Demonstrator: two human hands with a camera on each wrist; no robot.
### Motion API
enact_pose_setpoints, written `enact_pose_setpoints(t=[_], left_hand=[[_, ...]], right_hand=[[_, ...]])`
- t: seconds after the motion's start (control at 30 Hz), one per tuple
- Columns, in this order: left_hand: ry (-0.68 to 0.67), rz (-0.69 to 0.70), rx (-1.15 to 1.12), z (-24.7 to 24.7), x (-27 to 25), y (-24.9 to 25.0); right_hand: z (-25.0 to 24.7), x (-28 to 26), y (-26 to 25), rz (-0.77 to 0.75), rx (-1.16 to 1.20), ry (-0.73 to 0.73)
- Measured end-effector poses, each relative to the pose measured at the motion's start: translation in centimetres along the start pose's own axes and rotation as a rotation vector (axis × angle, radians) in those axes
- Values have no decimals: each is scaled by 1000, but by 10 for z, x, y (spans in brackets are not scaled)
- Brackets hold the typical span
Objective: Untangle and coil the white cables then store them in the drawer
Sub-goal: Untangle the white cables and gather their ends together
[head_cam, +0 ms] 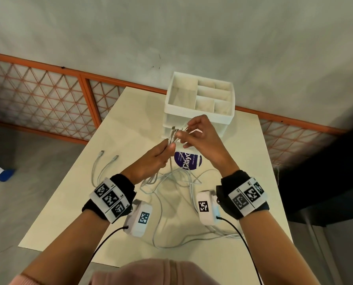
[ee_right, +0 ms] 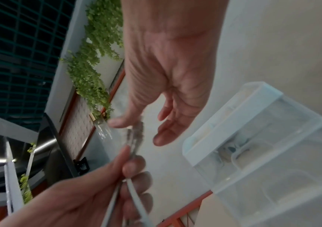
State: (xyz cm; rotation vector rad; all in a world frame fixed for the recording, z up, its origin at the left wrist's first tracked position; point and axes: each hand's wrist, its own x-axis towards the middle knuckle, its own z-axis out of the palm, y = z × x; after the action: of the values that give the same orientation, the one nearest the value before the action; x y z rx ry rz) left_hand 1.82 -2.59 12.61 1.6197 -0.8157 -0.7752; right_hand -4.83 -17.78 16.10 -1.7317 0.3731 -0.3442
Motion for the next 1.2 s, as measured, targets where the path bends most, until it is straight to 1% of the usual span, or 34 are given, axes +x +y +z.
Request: enact_pose_setpoints(t=[0.03,0.07,0.17,0.2,0.23,0.3,0.37,0.47,0.53,0.6,0.67,0.73,0.77,0.8,0.87,0.9,0.93,0.97,1.03,1.1,1.2], left_hand=[[17,4,-9,0,-1,0],[41,7,-23,-1,-3,1],[86,23,-94,-5,-3,4],[87,26,-109,-7,-3,4],[99,23,-145,-9,-4,5],[104,40,-267,-10,-4,10],[75,104,-332,-8,-5,15],[63,181,-440,-12,-6,20],[110,217,-498,-20,-8,24],[195,250,-509,-33,-10,33],[276,266,-496,-48,-12,40],[329,243,-396,-57,-15,42],[346,211,-264,-58,-16,39],[342,175,-79,-56,-14,33],[248,81,299,-45,-8,16],[184,34,421,-38,-5,6],[135,4,484,-32,-2,-2],[111,-11,498,-27,1,-9],[126,3,488,-22,4,-15],[184,74,486,-24,4,-10],[283,213,475,-34,0,4]], right_hand=[[0,0,4,21,-44,-67],[1,-1,7,53,-67,-181],[10,-5,21,159,-153,-581],[16,-5,25,159,-206,-665],[22,-5,28,151,-232,-710],[33,-6,32,149,-221,-699],[39,-6,33,161,-187,-690],[44,-6,37,146,-170,-750],[41,-4,46,155,-253,-746],[31,-2,62,170,-405,-713],[16,0,78,191,-539,-630],[1,3,84,210,-591,-489],[-6,4,83,213,-578,-421],[-11,5,79,200,-554,-368],[-16,7,64,128,-504,-304],[-17,7,54,81,-498,-283],[-16,7,42,37,-493,-279],[-15,7,31,-7,-477,-284],[-13,8,13,-68,-436,-304],[-13,9,5,-86,-402,-309],[-17,11,11,-45,-313,-285]])
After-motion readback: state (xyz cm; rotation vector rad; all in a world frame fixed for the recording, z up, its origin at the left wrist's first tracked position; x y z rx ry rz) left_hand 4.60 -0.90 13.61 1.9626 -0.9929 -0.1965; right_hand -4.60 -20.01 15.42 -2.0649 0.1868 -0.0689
